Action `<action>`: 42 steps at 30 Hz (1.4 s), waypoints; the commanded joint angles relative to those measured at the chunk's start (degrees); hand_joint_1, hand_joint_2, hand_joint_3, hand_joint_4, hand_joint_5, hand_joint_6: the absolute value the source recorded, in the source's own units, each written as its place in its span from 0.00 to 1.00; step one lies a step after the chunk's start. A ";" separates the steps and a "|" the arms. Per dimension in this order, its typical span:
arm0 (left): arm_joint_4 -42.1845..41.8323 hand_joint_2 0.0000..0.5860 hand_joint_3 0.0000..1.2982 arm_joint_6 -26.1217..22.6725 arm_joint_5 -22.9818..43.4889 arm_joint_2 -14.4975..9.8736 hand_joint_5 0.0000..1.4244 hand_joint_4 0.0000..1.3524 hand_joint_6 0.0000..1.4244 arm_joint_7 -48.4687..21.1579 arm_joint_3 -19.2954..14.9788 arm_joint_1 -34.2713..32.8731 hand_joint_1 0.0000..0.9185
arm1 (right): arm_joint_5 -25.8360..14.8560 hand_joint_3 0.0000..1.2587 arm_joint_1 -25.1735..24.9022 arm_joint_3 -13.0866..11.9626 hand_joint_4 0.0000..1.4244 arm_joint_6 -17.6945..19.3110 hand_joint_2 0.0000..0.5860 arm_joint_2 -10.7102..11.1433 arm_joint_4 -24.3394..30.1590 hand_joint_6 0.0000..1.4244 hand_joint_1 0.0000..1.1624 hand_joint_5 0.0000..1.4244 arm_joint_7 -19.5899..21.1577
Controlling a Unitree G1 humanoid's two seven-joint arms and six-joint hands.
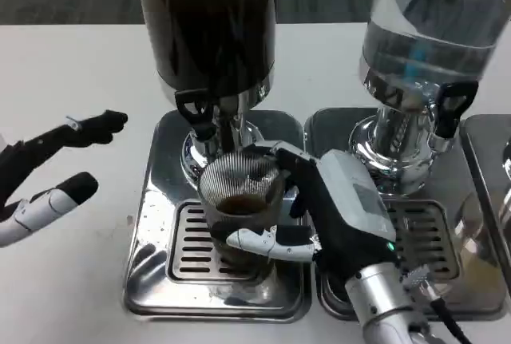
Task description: Grasp the cup under the faucet to collect the drink, then remove the cup.
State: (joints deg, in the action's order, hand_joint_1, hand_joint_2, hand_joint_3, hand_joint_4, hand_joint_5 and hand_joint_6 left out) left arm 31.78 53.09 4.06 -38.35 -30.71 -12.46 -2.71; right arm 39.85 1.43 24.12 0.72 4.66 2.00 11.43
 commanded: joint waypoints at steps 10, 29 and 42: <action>0.40 0.21 0.18 0.88 0.79 -0.98 0.17 0.15 0.17 -1.00 0.76 -0.54 0.00 | 0.17 0.32 2.87 -1.76 0.38 -0.44 0.43 -0.01 6.30 0.62 0.66 0.49 0.75; -3.12 0.20 0.18 3.08 3.86 -0.44 0.16 0.15 0.16 -4.66 3.71 2.29 0.00 | 0.04 0.33 6.46 -2.40 0.38 -1.20 0.48 0.48 11.72 0.62 0.67 0.49 -0.71; -5.48 0.19 0.15 3.06 5.42 -1.47 0.11 0.10 0.13 -6.20 3.66 3.90 0.00 | 0.11 0.35 8.59 -2.65 0.39 -1.39 0.49 0.42 15.10 0.65 0.64 0.51 -1.72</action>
State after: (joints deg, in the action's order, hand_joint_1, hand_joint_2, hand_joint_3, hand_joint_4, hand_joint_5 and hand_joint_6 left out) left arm 27.36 55.42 8.70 -38.40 -35.90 -8.63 0.18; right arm 40.40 9.75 21.74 -1.15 5.26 14.24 9.60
